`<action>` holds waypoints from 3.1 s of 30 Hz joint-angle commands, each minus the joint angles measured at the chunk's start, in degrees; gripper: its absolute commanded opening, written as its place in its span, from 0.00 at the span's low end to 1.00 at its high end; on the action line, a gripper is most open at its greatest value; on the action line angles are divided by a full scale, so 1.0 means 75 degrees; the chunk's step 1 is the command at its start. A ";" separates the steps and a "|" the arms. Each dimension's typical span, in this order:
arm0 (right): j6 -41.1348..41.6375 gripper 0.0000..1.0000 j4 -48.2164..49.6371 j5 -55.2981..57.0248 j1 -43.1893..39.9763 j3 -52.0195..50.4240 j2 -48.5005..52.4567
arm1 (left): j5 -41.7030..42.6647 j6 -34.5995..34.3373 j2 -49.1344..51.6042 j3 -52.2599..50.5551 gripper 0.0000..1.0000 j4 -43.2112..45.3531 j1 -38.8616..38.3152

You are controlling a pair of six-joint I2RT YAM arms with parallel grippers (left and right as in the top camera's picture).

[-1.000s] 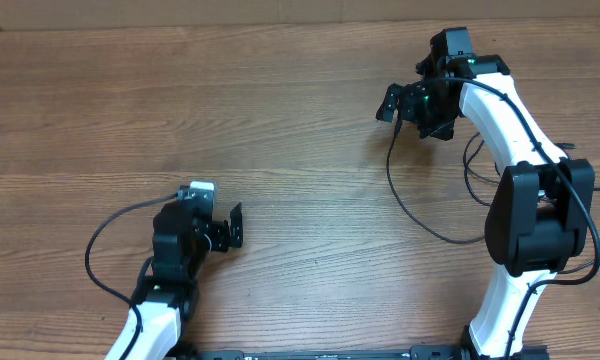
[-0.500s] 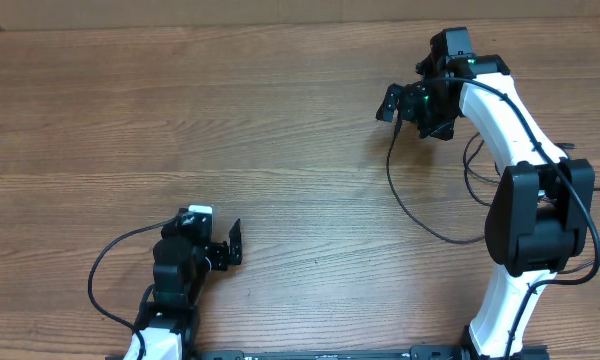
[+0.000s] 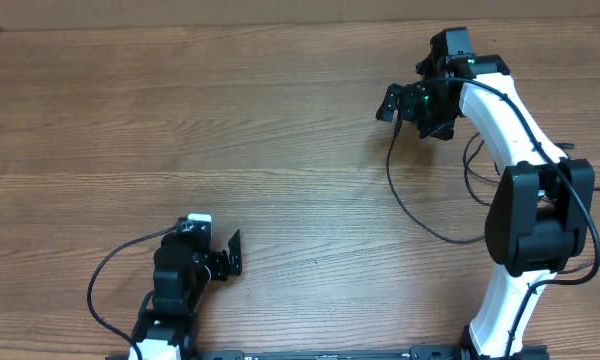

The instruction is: Untangle cables

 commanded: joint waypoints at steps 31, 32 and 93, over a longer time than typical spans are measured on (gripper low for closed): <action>0.0012 1.00 0.0026 0.0015 -0.0015 0.0055 -0.0064 | -0.0248 0.0472 -0.6298 -0.0041 0.99 -0.2098 -0.0012; 0.0012 1.00 0.0026 0.0015 -0.0015 0.0055 -0.0064 | -0.0254 0.0472 -0.6277 -0.0041 0.99 -0.2113 -0.0009; 0.0012 1.00 0.0026 0.0017 0.0015 0.0055 -0.0189 | -0.0221 0.0469 -0.6289 -0.0041 1.00 -0.2092 -0.0009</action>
